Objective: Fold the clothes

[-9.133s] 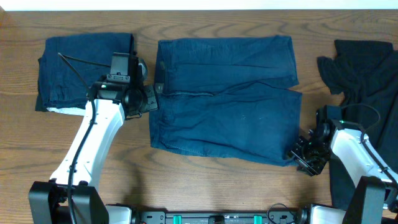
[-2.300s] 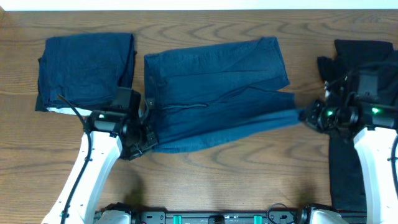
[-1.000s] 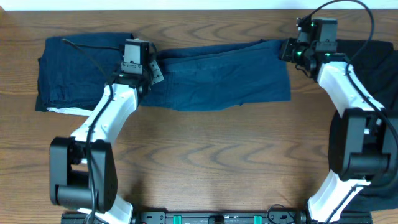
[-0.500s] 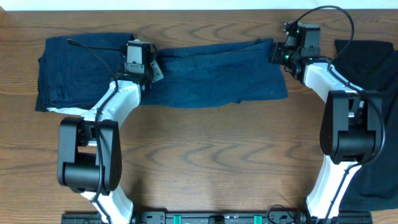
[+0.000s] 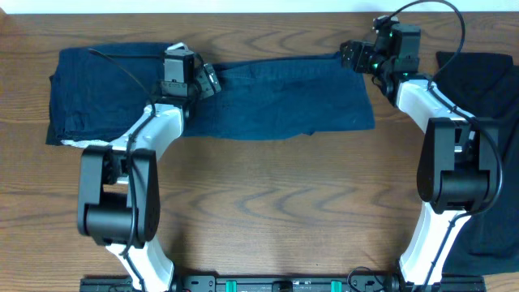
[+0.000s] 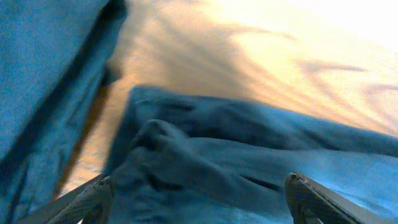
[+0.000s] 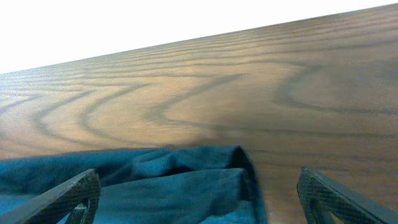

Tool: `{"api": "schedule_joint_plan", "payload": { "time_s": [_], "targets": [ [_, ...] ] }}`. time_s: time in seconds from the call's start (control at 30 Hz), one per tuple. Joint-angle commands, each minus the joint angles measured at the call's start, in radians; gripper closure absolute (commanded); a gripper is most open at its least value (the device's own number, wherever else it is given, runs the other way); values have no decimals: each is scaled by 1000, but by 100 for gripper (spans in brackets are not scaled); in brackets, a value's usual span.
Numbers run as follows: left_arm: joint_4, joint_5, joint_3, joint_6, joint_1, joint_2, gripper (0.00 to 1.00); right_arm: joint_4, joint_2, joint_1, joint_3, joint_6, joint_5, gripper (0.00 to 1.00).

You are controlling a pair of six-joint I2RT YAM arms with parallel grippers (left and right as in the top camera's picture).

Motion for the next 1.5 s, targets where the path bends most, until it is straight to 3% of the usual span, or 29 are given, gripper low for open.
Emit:
{"api": "schedule_joint_plan", "payload": {
  "time_s": [0.0,0.1,0.17,0.2,0.23,0.27,0.3,0.37,0.47,1.07,1.3,1.47],
  "targets": [
    [-31,128,39,56,3,-106,11,-50,-47,-19,51,-27,-154,1],
    [-123,133,39,56,3,-134,15,-161,-84,-21,61,-27,-221,1],
    [-193,146,39,60,3,-132,48,-251,-96,-16,61,-32,-250,1],
    [-227,158,39,72,3,-125,77,-304,-97,-11,61,-47,-254,6],
    [-255,159,39,72,1,-119,92,-355,-97,-5,61,-66,-251,18],
    [-287,162,39,72,1,-112,94,-410,-93,2,60,-97,-237,38],
    [-314,170,39,75,0,-104,94,-465,-93,8,57,-126,-219,67],
    [-351,184,36,75,0,-96,94,-554,-92,24,42,-170,-161,99],
    [-372,183,21,75,0,-92,94,-600,-90,44,15,-189,-84,99],
    [-380,187,15,66,-15,109,94,-494,-85,62,-135,-173,89,99],
    [-462,262,15,67,-15,107,94,-673,-85,54,-135,-84,276,99],
    [-559,262,15,67,-15,107,94,-826,-85,21,-135,-58,306,99]
  ]
}}
